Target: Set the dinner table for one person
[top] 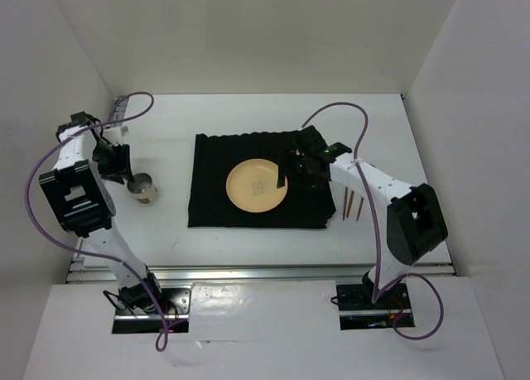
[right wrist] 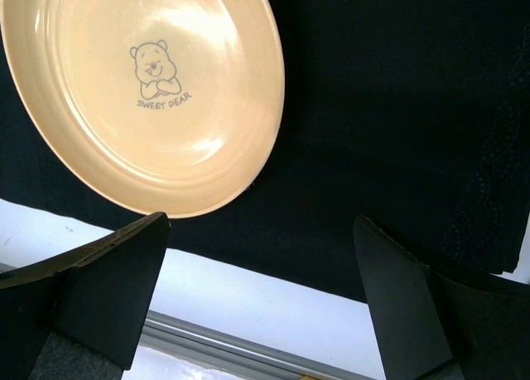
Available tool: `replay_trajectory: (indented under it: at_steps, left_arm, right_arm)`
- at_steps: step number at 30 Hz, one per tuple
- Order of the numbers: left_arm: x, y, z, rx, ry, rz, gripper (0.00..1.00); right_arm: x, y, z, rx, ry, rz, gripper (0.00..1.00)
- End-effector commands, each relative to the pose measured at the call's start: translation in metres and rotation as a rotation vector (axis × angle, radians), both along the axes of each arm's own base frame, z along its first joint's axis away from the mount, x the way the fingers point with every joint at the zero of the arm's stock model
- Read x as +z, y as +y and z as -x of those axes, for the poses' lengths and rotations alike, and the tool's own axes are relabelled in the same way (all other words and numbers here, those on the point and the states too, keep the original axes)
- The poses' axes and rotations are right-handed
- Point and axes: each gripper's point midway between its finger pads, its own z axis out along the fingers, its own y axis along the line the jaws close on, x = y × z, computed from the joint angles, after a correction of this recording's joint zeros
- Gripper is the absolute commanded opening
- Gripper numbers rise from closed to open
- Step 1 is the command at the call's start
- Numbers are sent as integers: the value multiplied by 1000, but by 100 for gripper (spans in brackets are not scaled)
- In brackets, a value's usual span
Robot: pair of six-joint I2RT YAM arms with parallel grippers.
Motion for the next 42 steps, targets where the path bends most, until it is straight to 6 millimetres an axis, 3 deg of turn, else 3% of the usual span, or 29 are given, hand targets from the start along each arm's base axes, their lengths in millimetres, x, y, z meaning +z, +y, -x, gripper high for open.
replay_trajectory:
  at_steps: [1,3,5,8,13,17,18,19,20,21,23,27,29,32,42]
  left_arm:
    - [-8,-4,-5,3,3,42,45]
    - [-14,-6,-2,-7,20,48,43]
    - [-18,-7,0,2,26,53,34]
    - [-15,-14,2,6,15,81,1]
    - [-9,-25,2,-11,-1,112,0]
    - [36,-45,-6,-74,-98,106,0]
    - [58,-50,-9,-97,-157,79,0]
    - [73,-68,-17,-153,-198,64,0]
    - [83,-74,-19,-178,-215,20,0]
    - [92,-84,-21,-199,-235,0,0]
    - [111,-114,-27,-272,-280,-66,0]
    - [127,-159,-38,-346,-334,-127,0]
    - [136,-179,-41,-381,-360,-132,0]
    - [131,-198,-46,-412,-332,-113,0]
    - [128,-237,-46,-498,-319,-94,0]
  right_arm:
    - [21,2,-5,-9,-75,-25,100]
    - [21,2,-5,-9,-75,-25,100]
    - [21,2,-5,-9,-75,-25,100]
    - [22,5,-6,-3,-79,-38,100]
    - [29,26,-5,55,-106,-58,100]
    - [59,58,-11,122,-210,-98,99]
    - [69,72,-8,155,-246,-112,97]
    - [87,84,-14,164,-298,-143,97]
    - [105,96,-22,162,-370,-178,95]
    - [113,113,-20,184,-406,-197,91]
    - [141,134,-36,134,-515,-232,80]
    - [176,179,-48,143,-605,-327,68]
    - [182,191,-58,141,-623,-344,63]
    - [180,205,-63,152,-622,-350,60]
    - [142,215,-59,175,-541,-350,52]
